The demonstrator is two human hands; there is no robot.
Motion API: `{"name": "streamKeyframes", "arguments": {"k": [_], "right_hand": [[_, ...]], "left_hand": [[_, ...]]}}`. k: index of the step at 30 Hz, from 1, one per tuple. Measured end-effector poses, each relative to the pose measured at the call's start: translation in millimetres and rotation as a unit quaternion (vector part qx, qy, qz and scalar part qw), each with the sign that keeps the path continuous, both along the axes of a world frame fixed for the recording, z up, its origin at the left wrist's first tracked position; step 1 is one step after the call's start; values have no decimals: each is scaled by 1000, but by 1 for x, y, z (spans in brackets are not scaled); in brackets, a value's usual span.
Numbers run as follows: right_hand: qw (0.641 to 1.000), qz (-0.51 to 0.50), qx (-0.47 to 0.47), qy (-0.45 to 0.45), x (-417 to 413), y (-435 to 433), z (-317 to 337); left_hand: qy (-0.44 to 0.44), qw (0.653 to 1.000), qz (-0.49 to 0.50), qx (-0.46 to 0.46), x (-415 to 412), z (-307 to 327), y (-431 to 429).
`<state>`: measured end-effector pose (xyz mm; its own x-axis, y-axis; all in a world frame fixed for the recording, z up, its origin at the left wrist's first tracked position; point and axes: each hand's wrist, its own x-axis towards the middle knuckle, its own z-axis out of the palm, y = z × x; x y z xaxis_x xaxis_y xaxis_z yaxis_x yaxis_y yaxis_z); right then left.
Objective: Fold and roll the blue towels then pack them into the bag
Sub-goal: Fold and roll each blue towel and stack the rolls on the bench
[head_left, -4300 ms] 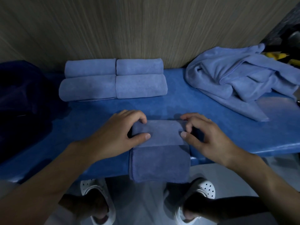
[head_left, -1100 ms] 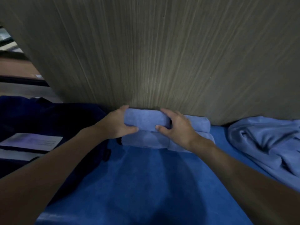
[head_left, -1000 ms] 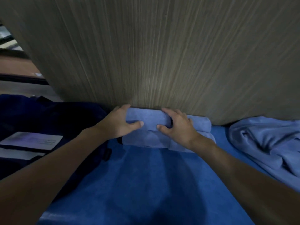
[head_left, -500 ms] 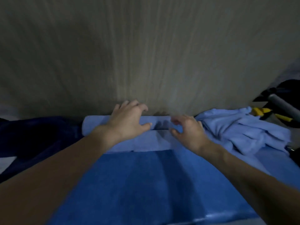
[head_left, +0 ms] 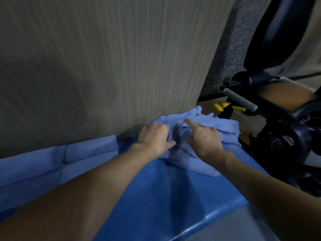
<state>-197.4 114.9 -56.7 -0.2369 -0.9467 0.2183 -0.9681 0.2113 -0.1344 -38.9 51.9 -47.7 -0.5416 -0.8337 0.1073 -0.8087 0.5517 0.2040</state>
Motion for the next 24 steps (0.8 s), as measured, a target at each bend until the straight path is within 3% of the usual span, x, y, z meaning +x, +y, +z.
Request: {"name": "streamKeyframes", "arguments": {"k": [5, 7, 8, 9, 11, 13, 16, 19, 24], "right_hand": [[998, 9, 42, -51, -5, -13, -13], [996, 8, 26, -90, -4, -13, -14], [988, 0, -3, -154, -1, -12, -11], [968, -13, -38, -248, 3, -9, -3], [891, -26, -96, -443, 16, 2, 16], [829, -9, -112, -548, 29, 17, 35], [804, 15, -168, -570, 36, 36, 55], [819, -9, -204, -536, 30, 55, 72], [828, -69, -172, -530, 15, 96, 66]], "left_hand": [[25, 999, 19, 21, -9, -19, -1], [86, 996, 11, -13, -7, -16, 3], [130, 991, 8, -29, -7, -11, 7], [172, 984, 3, -45, -7, -4, 11], [234, 970, -25, -68, -7, 8, 20], [268, 958, -65, -73, -7, 20, 31], [338, 934, -111, -43, -2, 35, 47], [386, 914, -120, -29, 10, 40, 58], [354, 934, 11, 39, 31, 8, 53]]}}
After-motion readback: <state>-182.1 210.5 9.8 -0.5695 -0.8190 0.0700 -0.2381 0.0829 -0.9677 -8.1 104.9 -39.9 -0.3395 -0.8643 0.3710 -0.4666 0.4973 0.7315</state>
